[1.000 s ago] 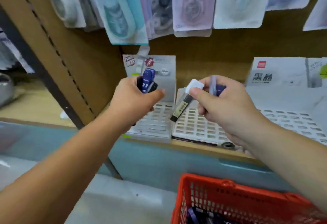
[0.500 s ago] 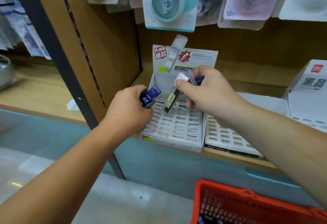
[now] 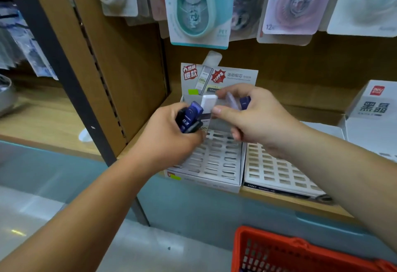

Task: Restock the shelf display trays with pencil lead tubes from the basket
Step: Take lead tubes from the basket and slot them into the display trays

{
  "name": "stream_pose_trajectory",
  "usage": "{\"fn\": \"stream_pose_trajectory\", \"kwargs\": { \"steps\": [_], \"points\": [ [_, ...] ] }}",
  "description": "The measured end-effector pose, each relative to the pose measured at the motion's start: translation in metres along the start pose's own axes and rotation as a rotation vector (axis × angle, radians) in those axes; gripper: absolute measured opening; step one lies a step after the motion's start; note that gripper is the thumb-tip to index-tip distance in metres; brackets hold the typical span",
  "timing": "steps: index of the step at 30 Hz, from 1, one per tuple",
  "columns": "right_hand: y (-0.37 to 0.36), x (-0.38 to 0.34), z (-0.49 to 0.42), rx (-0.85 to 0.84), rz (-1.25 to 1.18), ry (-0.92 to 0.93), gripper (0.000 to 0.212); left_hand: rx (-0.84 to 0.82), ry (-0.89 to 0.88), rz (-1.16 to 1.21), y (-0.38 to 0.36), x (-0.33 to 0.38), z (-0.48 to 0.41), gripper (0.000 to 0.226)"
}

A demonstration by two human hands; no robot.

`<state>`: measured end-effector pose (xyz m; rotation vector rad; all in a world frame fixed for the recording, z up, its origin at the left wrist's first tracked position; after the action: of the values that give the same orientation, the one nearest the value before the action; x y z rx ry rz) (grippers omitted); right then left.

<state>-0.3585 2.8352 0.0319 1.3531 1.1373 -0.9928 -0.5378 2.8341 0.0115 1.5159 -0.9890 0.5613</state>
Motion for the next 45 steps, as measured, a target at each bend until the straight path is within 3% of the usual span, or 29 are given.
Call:
{"fn": "stream_pose_trajectory", "kwargs": {
  "steps": [5,11,15,19,32,41,43,45],
  "points": [
    [-0.006,-0.012,-0.004,-0.067,0.158,0.175,0.019,-0.085,0.011,0.013,0.001,-0.003,-0.004,0.029],
    [-0.015,-0.014,-0.021,0.061,0.395,0.266,0.015,0.219,0.074,0.040,0.029,-0.020,-0.008,0.024],
    [-0.028,-0.011,-0.030,0.080,0.452,0.280,0.015,0.205,0.162,0.051,0.021,-0.039,-0.005,0.023],
    [-0.035,-0.007,-0.040,0.114,0.483,0.239,0.029,0.184,0.210,0.067,0.022,-0.049,-0.006,0.026],
    [-0.047,-0.008,-0.039,0.080,0.598,0.332,0.026,0.112,0.249,0.088,0.019,-0.050,-0.001,0.025],
    [-0.047,-0.018,-0.040,-0.038,1.108,0.333,0.022,0.104,0.159,0.176,0.023,-0.030,-0.002,0.029],
    [-0.043,-0.015,-0.038,-0.052,1.022,0.285,0.030,0.093,0.152,0.197,0.019,-0.027,-0.002,0.027],
    [-0.037,-0.016,-0.033,-0.031,0.755,0.260,0.031,0.070,0.157,0.210,0.015,-0.025,-0.002,0.026]
  ]
}}
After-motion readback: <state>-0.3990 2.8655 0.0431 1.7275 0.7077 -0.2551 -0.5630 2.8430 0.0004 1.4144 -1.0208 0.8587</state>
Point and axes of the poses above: each hand's wrist, its own z-axis away from the middle knuckle, its own y-axis out of the back of the hand, x = y × z, the point moved 5 cm from there along -z, towards the middle knuckle, and after that the axes turned 7 degrees about -z, right-handed, at the moved point
